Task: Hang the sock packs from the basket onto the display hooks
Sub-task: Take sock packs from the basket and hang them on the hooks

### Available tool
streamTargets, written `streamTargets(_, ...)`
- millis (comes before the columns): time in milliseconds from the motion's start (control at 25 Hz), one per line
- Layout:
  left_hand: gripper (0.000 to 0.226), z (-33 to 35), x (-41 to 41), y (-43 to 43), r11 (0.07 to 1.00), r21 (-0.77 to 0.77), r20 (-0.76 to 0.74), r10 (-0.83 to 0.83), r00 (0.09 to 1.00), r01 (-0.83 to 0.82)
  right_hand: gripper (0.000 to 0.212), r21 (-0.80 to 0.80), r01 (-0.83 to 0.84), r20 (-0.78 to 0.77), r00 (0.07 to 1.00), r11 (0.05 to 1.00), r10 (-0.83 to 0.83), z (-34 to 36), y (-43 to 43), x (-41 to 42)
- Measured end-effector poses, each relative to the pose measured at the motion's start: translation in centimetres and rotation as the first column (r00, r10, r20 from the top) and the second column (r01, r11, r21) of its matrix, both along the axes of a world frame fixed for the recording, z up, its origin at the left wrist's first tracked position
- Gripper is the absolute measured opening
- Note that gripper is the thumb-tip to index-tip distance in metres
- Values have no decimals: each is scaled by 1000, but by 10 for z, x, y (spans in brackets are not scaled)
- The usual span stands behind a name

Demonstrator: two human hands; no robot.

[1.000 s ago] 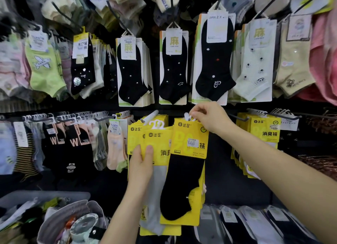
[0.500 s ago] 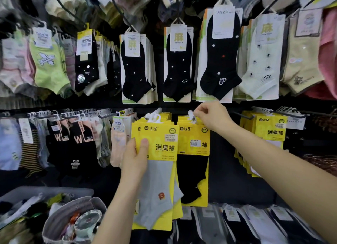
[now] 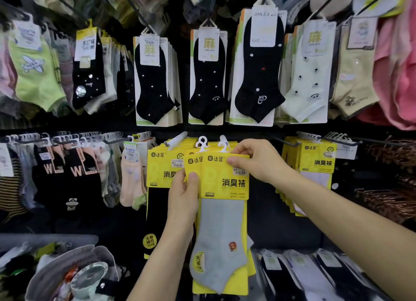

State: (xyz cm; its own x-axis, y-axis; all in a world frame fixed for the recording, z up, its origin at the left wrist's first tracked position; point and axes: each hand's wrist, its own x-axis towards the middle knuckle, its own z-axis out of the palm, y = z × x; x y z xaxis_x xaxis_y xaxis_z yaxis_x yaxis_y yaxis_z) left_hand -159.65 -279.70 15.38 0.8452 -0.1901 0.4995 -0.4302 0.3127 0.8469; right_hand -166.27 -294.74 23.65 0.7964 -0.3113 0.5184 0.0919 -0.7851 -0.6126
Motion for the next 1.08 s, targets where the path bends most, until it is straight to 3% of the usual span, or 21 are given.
streamTargets(240,21,5,24,27,986,-55,-47,156,987,-158,9,-32,117,73,991,993,-114,-5,-19,-3)
streamTargets(400,47,13,23,46,986,-72,28,153,988,-151,8,5,139,71,988,990,-139,-3,-21,8)
streamTargets(680,23,12,25,52,978,14,127,207,970,-210,8,-49,198,65,979,979,-195,-9,-17,19)
streamTargets(1080,21,12,28,55,965,30,100,255,962,-259,14,-187,287,74,958,940,-278,-15,-10,28)
